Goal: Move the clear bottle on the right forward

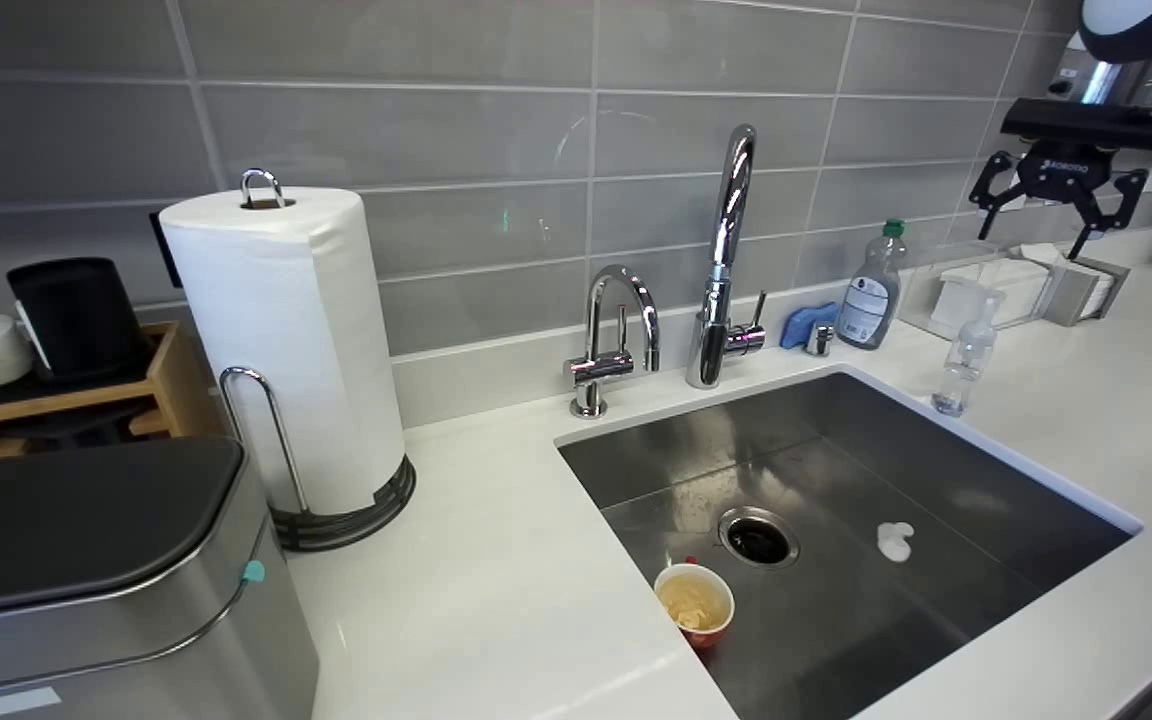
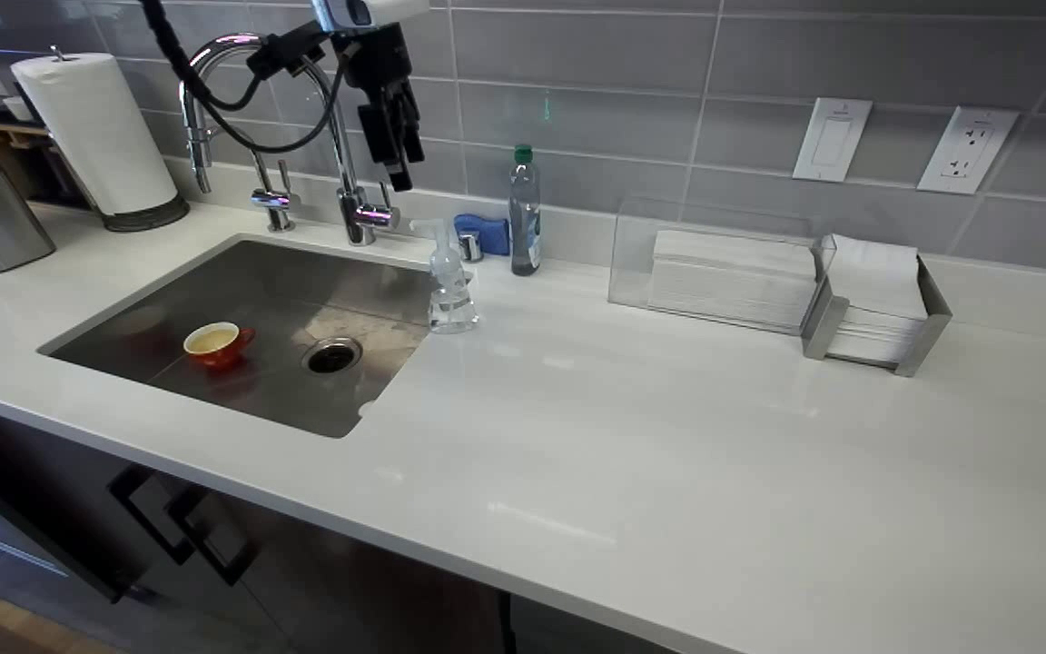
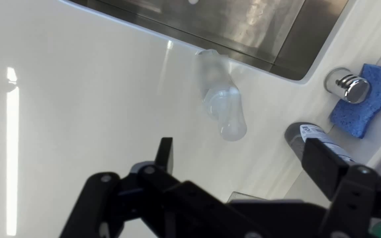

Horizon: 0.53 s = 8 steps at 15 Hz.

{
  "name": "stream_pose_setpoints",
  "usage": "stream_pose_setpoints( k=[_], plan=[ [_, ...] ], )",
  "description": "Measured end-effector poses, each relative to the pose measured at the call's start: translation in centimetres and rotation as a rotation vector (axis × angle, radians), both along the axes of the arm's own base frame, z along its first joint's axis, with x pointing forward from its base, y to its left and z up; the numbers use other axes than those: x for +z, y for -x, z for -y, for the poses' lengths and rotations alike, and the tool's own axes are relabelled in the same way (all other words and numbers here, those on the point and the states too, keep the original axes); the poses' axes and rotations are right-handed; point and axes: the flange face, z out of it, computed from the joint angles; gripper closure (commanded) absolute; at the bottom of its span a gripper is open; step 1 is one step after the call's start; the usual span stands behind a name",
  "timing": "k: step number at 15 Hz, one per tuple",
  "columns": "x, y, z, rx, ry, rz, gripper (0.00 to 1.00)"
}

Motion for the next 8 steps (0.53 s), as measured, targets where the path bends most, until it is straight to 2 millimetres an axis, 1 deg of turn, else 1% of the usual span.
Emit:
stream_pose_setpoints(
  k=[3,7,8],
  plan=[
    [-1.4,-1.1,1.1,-0.002,-0.006,-0.061,0.00],
    [-3.1,-2.7,2.4,-0.021,-0.028,-0.082,0.01],
    [-3.5,-3.0,2.6,-0.029,-0.040,-0.081,0.19]
  ],
)
